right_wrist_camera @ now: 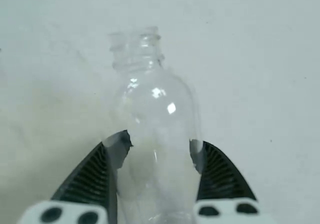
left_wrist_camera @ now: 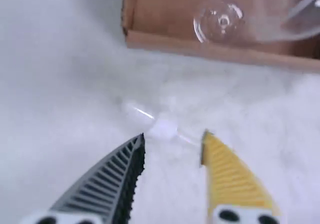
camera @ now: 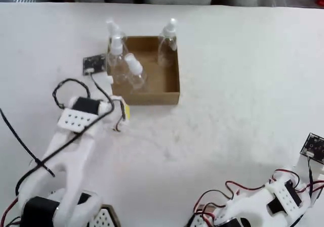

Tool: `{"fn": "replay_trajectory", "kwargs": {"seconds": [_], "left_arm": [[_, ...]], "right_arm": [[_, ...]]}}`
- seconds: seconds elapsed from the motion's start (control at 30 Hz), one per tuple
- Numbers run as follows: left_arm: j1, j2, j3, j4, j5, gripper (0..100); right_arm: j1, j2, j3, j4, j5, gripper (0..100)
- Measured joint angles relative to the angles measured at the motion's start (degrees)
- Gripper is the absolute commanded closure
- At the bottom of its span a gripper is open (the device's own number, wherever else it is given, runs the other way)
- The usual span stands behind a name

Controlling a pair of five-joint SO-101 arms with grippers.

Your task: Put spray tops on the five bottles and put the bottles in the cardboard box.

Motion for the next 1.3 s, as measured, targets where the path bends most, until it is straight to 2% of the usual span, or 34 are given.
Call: {"fn": "replay_trajectory", "kwargs": {"seconds": [0.17, 0.5, 0.7, 1.0, 1.13, 1.2, 1.3], "left_arm": [[3.3, -0.5, 4.8, -0.6, 0.0, 71], [3.0, -0.5, 11.3, -9.7, 0.0, 71], [3.0, -0.4, 11.3, -11.0, 0.5, 70], [-0.7, 14.4, 6.9, -13.1, 1.4, 71], [-1.7, 15.3, 5.9, -13.8, 1.4, 71], [-1.8, 15.3, 5.9, -16.0, 1.9, 75], [-1.8, 15.8, 5.8, -17.8, 2.3, 88]], "right_arm": [[0.0, 0.0, 0.0, 0.0, 0.0, 98.1], [0.0, -0.4, 1.0, -0.4, 0.0, 98.1], [0.0, -0.4, 1.1, -0.4, 0.0, 98.1], [0.0, -0.4, 1.1, -0.4, 0.0, 98.1], [0.0, -1.5, 2.2, -0.9, 0.0, 98.1], [0.0, -1.6, 2.5, -1.0, 0.0, 98.1], [0.0, -1.6, 2.5, -1.0, 0.0, 98.1]]}}
